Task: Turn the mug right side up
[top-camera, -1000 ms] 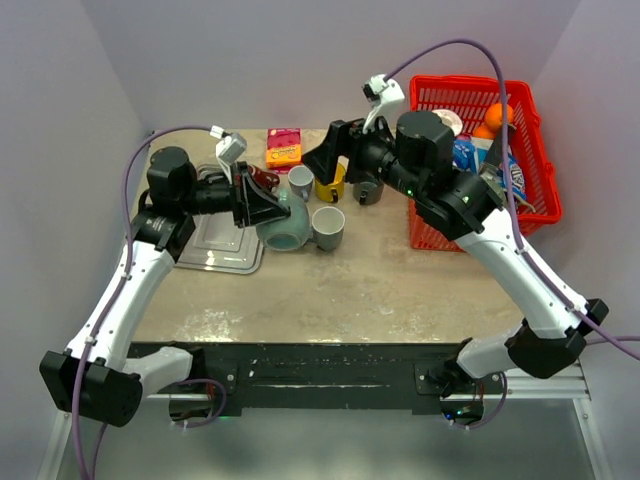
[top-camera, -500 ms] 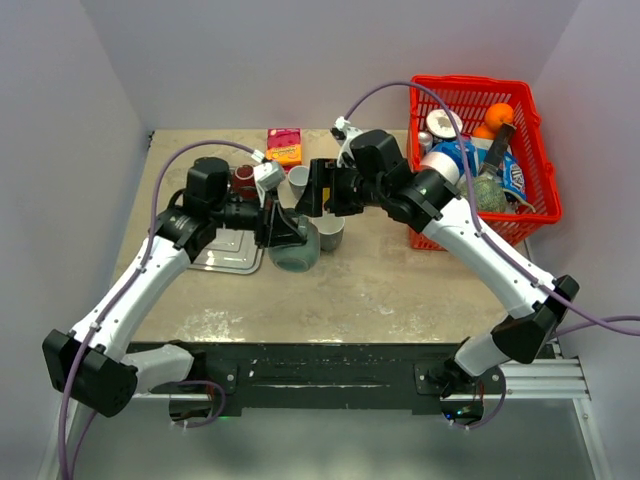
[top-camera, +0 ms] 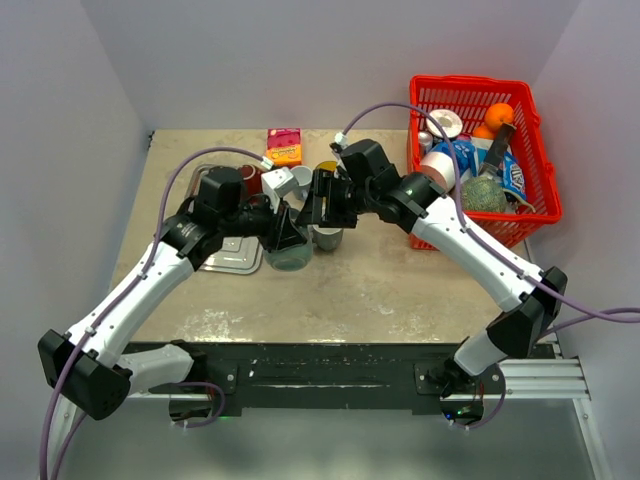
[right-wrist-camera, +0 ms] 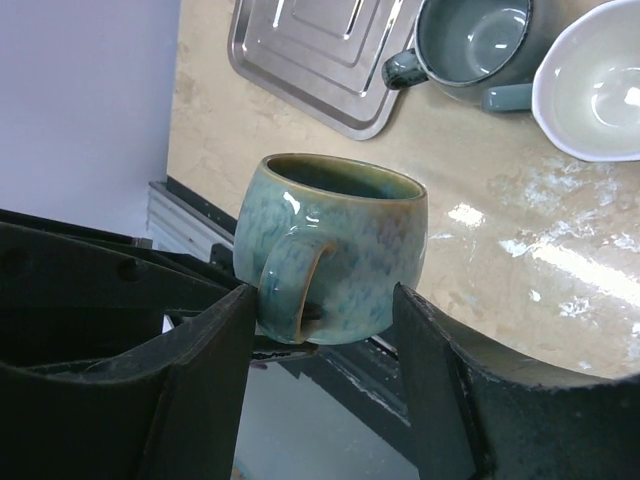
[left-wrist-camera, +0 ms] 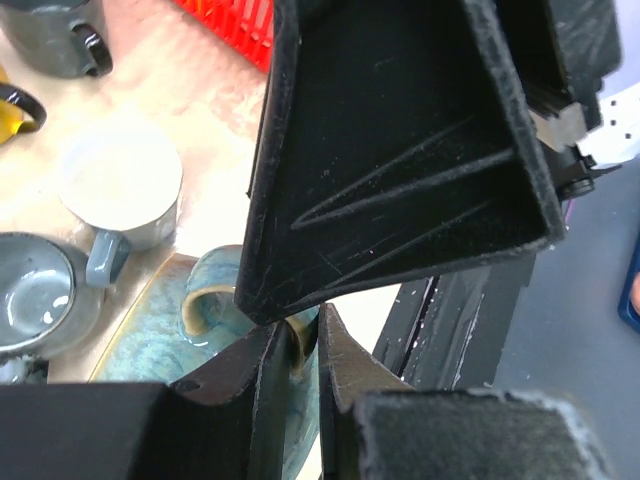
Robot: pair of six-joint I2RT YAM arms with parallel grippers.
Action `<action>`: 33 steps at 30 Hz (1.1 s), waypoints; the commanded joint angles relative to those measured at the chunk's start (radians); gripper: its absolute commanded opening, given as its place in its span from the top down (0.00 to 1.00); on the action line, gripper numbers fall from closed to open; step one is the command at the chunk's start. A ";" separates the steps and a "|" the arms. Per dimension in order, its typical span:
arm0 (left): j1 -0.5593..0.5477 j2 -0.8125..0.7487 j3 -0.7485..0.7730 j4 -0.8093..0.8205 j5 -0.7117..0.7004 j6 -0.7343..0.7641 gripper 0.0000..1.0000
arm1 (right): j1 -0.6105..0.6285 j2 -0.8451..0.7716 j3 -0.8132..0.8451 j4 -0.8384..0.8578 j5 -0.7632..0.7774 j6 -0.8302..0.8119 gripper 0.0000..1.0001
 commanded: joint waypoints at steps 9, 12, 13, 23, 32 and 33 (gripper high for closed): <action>-0.026 -0.033 0.037 0.148 0.003 0.052 1.00 | 0.020 0.056 -0.035 0.043 -0.033 0.077 0.47; -0.031 -0.019 0.051 0.140 -0.006 0.060 1.00 | 0.023 0.073 -0.035 0.051 -0.039 0.086 0.49; -0.032 -0.013 0.054 0.140 -0.008 0.060 1.00 | 0.022 0.078 -0.033 0.053 -0.037 0.094 0.50; -0.038 0.001 0.054 0.146 -0.077 0.057 1.00 | 0.023 0.095 -0.029 0.065 -0.016 0.129 0.69; -0.040 0.013 0.054 0.169 -0.194 0.028 1.00 | 0.030 0.113 -0.007 0.043 -0.045 0.086 0.71; -0.040 0.015 0.054 0.171 -0.203 0.025 1.00 | 0.031 0.116 -0.006 0.042 -0.048 0.083 0.68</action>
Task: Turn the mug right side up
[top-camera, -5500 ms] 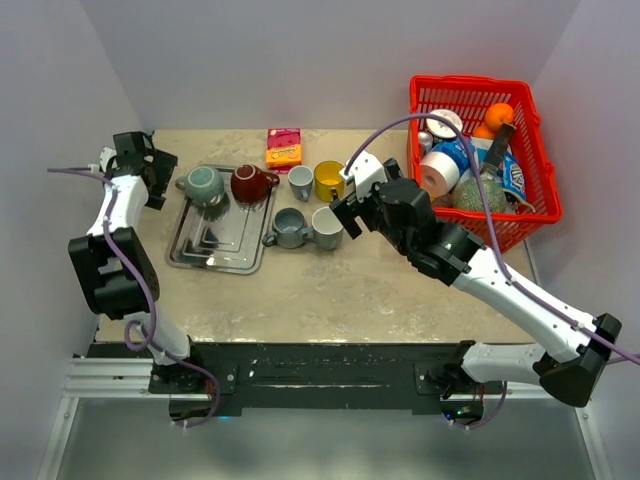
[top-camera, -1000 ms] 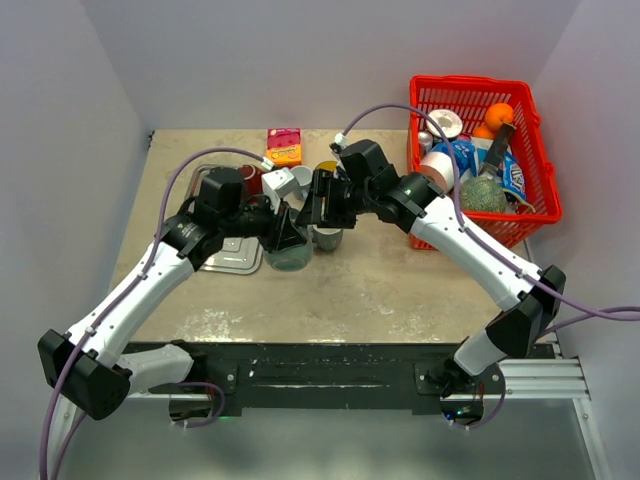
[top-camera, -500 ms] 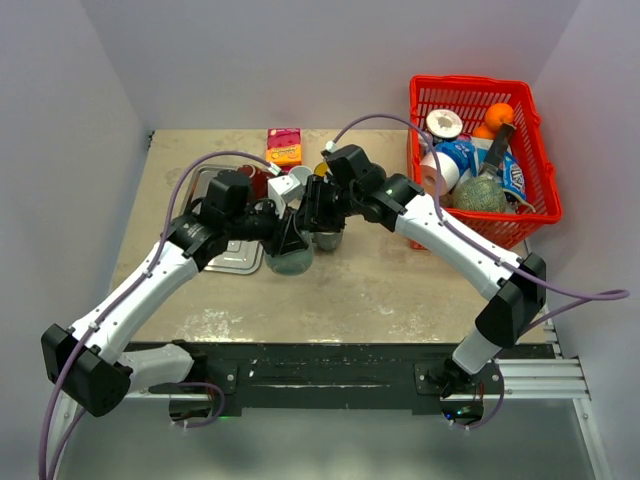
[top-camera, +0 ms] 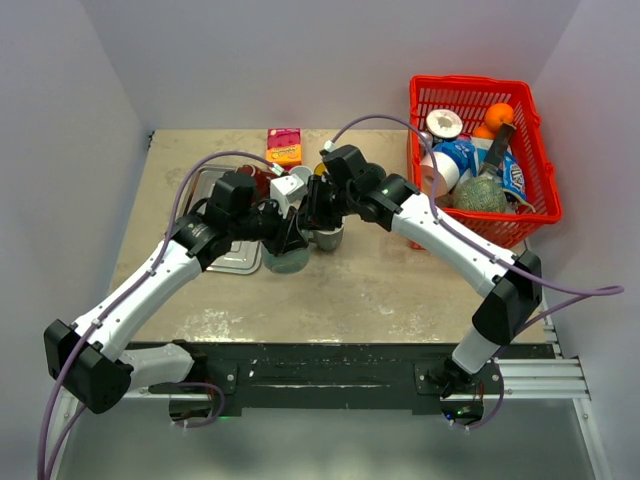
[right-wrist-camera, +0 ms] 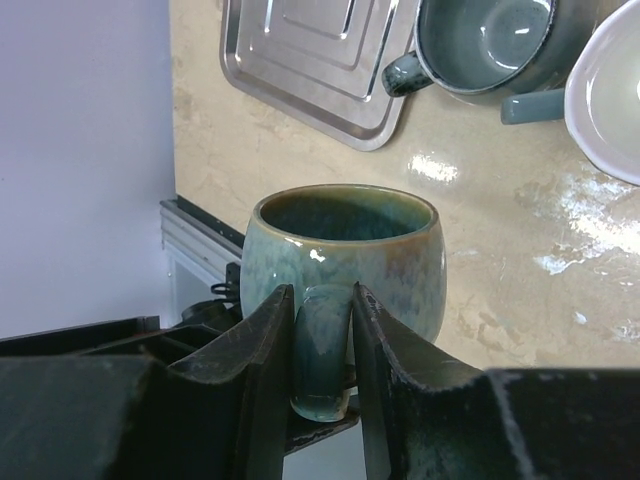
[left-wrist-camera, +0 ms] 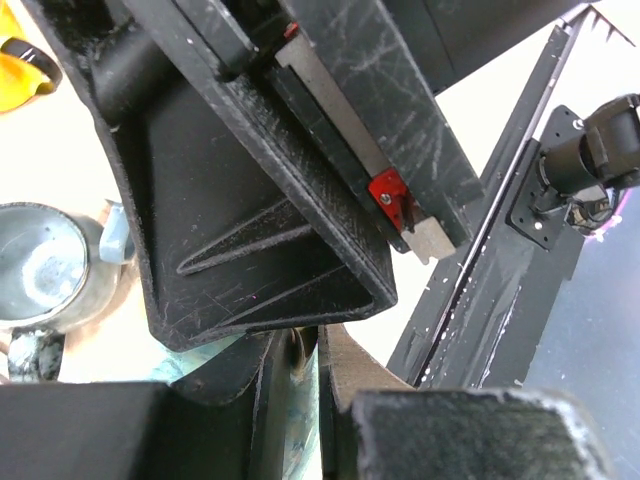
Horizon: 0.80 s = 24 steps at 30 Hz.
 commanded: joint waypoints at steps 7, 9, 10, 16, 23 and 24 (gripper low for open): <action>0.009 -0.018 0.064 0.192 -0.091 -0.016 1.00 | 0.034 0.009 0.021 -0.053 -0.032 -0.045 0.67; 0.009 -0.019 0.062 0.194 -0.094 -0.021 1.00 | 0.037 0.006 0.016 -0.049 -0.032 -0.045 0.84; 0.011 -0.019 0.059 0.195 -0.094 -0.022 1.00 | 0.037 0.006 0.013 -0.047 -0.035 -0.043 1.00; 0.011 -0.019 0.055 0.194 -0.105 -0.032 0.92 | 0.038 -0.025 -0.008 -0.019 -0.017 -0.043 1.00; 0.009 -0.019 0.048 0.192 -0.099 -0.036 0.50 | 0.038 -0.068 -0.007 -0.021 0.059 -0.048 1.00; 0.009 -0.019 0.047 0.191 -0.091 -0.038 0.48 | 0.038 -0.076 -0.007 -0.019 0.063 -0.049 1.00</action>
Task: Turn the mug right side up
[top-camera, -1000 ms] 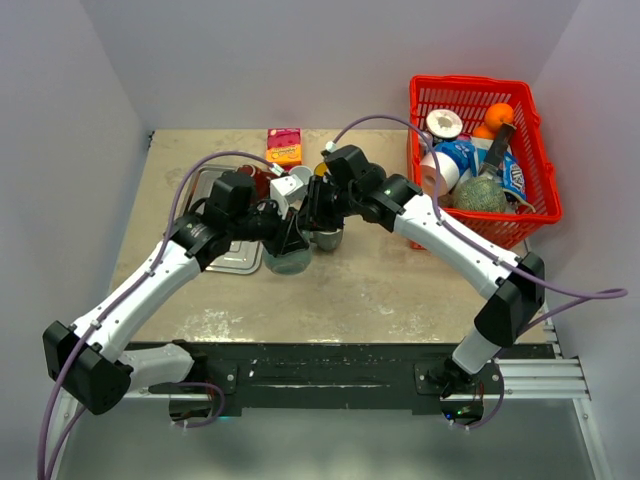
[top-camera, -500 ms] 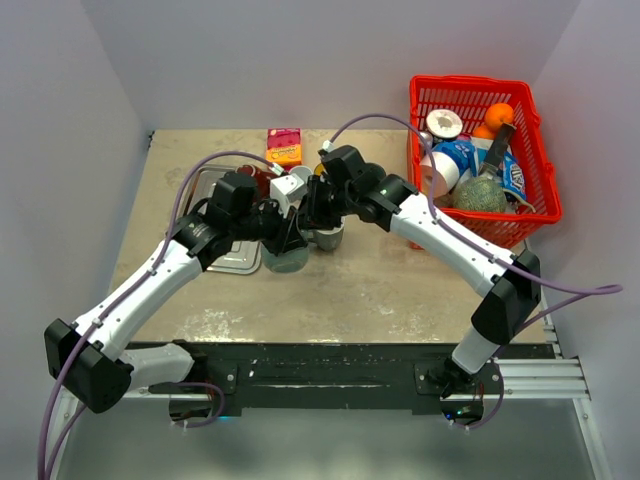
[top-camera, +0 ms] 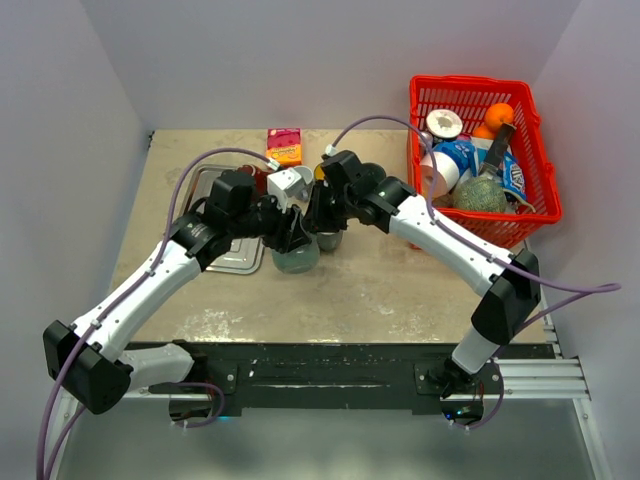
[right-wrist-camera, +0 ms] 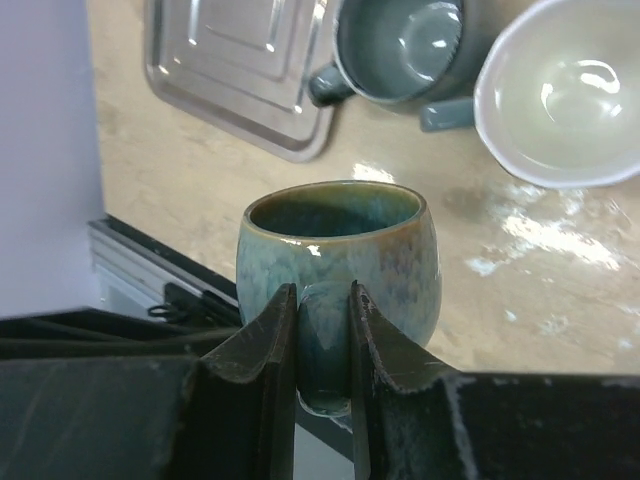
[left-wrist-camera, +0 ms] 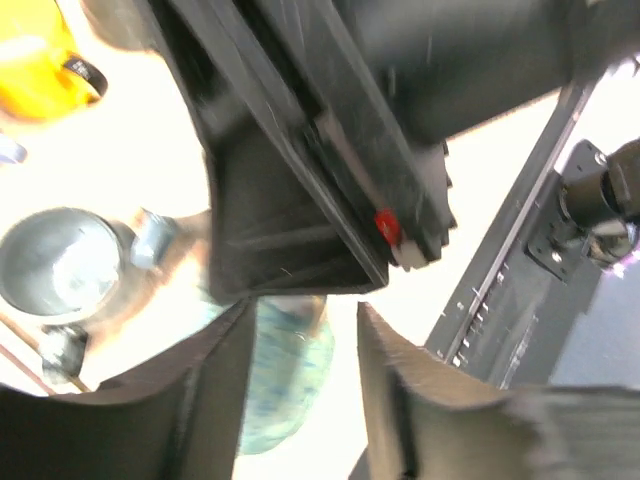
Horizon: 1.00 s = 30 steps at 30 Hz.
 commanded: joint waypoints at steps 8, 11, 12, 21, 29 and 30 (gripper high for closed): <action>0.013 -0.022 0.049 0.151 -0.019 0.006 0.34 | 0.025 -0.126 0.014 -0.039 0.024 -0.014 1.00; 0.011 -0.029 0.057 0.140 -0.026 0.012 0.29 | 0.009 -0.155 0.004 -0.067 0.046 -0.033 1.00; 0.013 -0.031 0.063 0.138 -0.034 0.013 0.27 | 0.001 -0.175 0.001 -0.074 0.055 -0.040 1.00; 0.013 -0.068 0.081 0.135 -0.028 0.029 0.17 | -0.068 -0.293 -0.059 -0.169 0.233 -0.140 1.00; 0.013 -0.051 0.120 0.114 -0.120 0.000 0.15 | -0.126 -0.413 -0.295 0.060 0.463 -0.215 1.00; 0.013 -0.046 0.124 0.109 -0.126 -0.005 0.14 | -0.128 -0.423 -0.320 0.097 0.489 -0.235 1.00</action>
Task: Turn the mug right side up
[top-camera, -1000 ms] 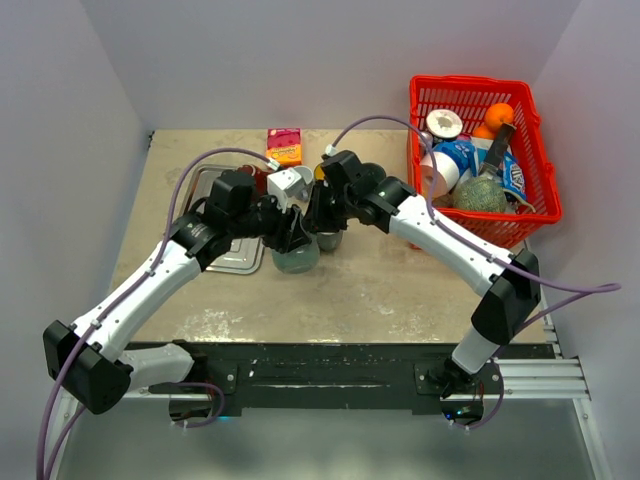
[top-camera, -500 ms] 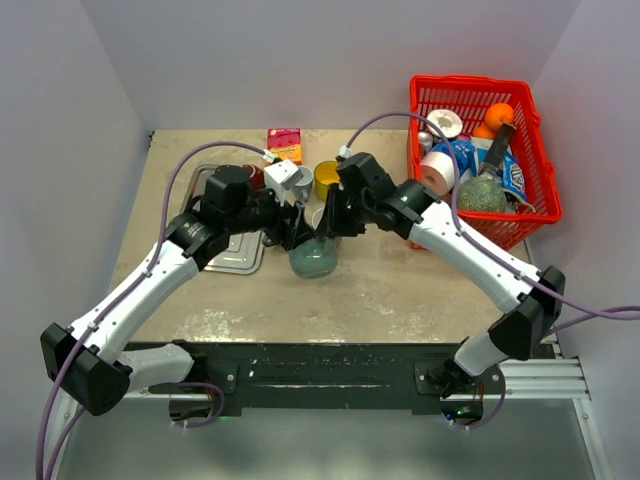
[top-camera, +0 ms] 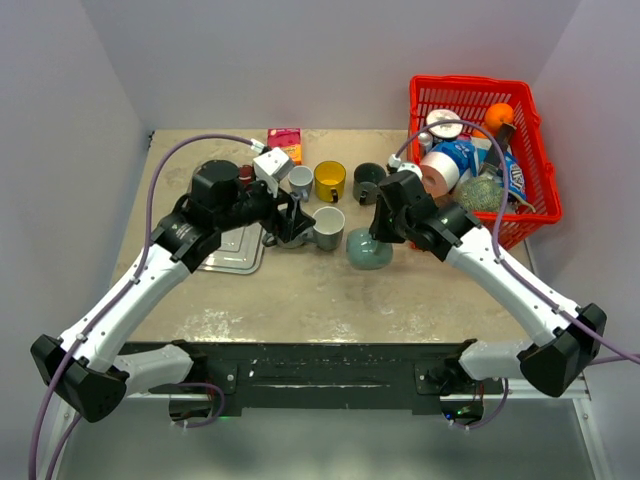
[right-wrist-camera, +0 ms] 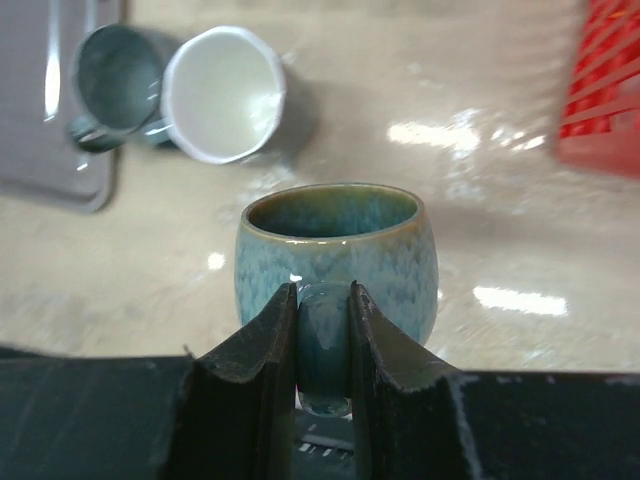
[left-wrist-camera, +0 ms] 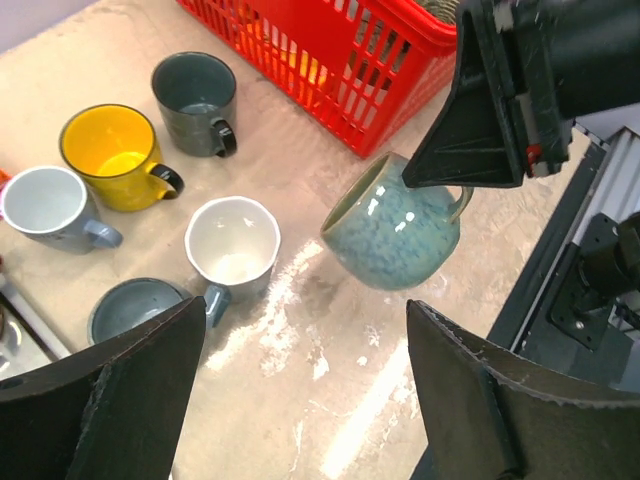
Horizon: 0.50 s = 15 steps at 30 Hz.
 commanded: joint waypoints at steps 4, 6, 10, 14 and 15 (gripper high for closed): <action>0.007 0.016 0.082 -0.002 -0.070 -0.029 0.14 | -0.039 -0.102 -0.191 0.478 0.255 -0.106 1.00; 0.007 0.016 0.090 -0.006 -0.074 -0.035 0.14 | -0.039 -0.108 -0.227 0.549 0.295 -0.137 1.00; 0.008 0.011 0.092 -0.019 -0.084 -0.047 0.13 | -0.045 -0.085 -0.302 0.717 0.354 -0.177 1.00; 0.007 0.001 0.087 -0.028 -0.096 -0.058 0.13 | -0.046 -0.067 -0.366 0.869 0.408 -0.218 1.00; 0.007 -0.001 0.086 -0.031 -0.096 -0.061 0.13 | -0.046 -0.065 -0.380 0.929 0.420 -0.238 1.00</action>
